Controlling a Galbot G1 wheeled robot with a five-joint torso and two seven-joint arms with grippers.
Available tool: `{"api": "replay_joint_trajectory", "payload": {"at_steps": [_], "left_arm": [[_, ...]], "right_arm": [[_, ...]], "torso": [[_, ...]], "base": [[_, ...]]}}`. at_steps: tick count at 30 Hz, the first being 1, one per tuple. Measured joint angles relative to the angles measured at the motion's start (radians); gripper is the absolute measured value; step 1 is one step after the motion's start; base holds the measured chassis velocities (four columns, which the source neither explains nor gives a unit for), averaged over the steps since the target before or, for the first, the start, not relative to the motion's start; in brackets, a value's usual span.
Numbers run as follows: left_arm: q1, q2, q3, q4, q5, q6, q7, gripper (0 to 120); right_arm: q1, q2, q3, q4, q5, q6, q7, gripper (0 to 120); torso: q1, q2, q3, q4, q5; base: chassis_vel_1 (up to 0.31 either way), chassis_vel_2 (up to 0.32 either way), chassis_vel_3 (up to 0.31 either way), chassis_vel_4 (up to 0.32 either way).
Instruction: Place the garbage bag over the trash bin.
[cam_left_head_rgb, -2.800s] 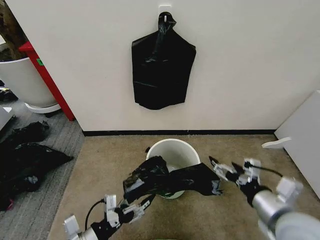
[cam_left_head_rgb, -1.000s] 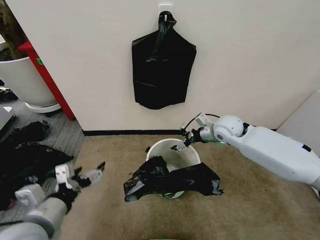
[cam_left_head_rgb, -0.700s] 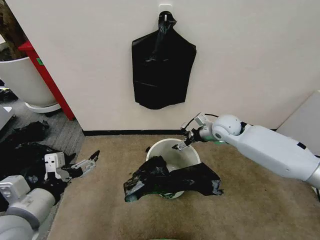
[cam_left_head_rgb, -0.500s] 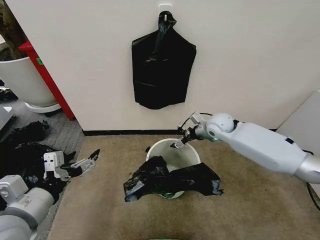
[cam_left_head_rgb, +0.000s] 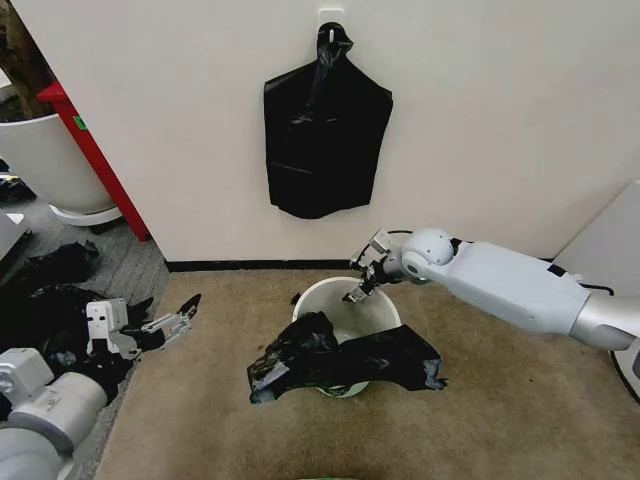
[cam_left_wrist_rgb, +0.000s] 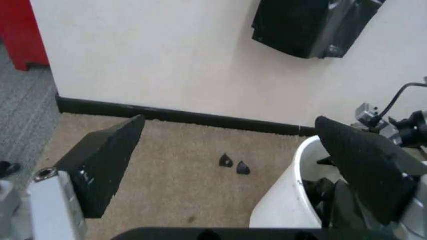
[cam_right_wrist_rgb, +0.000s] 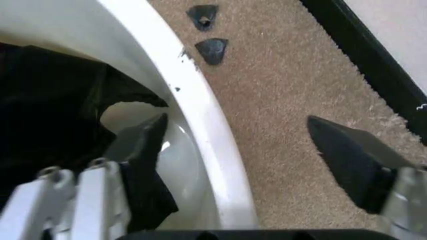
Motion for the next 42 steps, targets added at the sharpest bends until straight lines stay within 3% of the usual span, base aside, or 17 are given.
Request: {"api": "replay_joint_trajectory", "payload": {"at_steps": [12,17,22,36,41,42], "left_arm": [[-0.006,-0.007,0.026,0.0,0.011,-0.021,0.0,100],[-0.003,-0.018,0.033,0.0,0.021,-0.036,0.002,100],[-0.001,-0.027,0.044,0.0,0.029,-0.042,0.004,100],[-0.002,-0.056,0.069,0.0,0.03,-0.057,-0.009,100],[-0.003,-0.07,0.071,0.0,0.026,-0.069,-0.017,100],[-0.003,-0.07,0.071,0.0,0.026,-0.069,-0.017,100]], "right_arm": [[-0.001,-0.01,-0.009,0.016,0.027,0.0,0.024,34],[-0.009,-0.013,-0.003,0.026,0.057,0.0,0.056,11],[-0.014,-0.03,0.006,0.066,0.148,-0.002,0.141,1],[-0.132,-0.152,0.169,0.198,0.408,-0.002,0.434,0],[-0.225,-0.167,0.323,0.292,0.65,-0.001,0.775,0],[-0.225,-0.167,0.323,0.292,0.65,-0.001,0.775,0]], "torso": [[0.0,0.0,0.0,0.0,0.0004],[0.0,0.0,0.0,0.0,0.0003],[0.0,0.0,0.0,0.0002,0.0007],[0.0,0.0,0.0,-0.0001,0.0006],[0.0,0.0,0.0,-0.0001,0.0004],[0.0,0.0,0.0,-0.0001,0.0004]], "base": [[0.0,0.0,0.0,0.0],[0.0,0.0,0.0,0.0],[0.0,0.0,0.0,0.0],[0.0,0.0,0.0,0.0],[0.0,0.0,0.0,0.0],[0.0,0.0,0.0,0.0]]}}
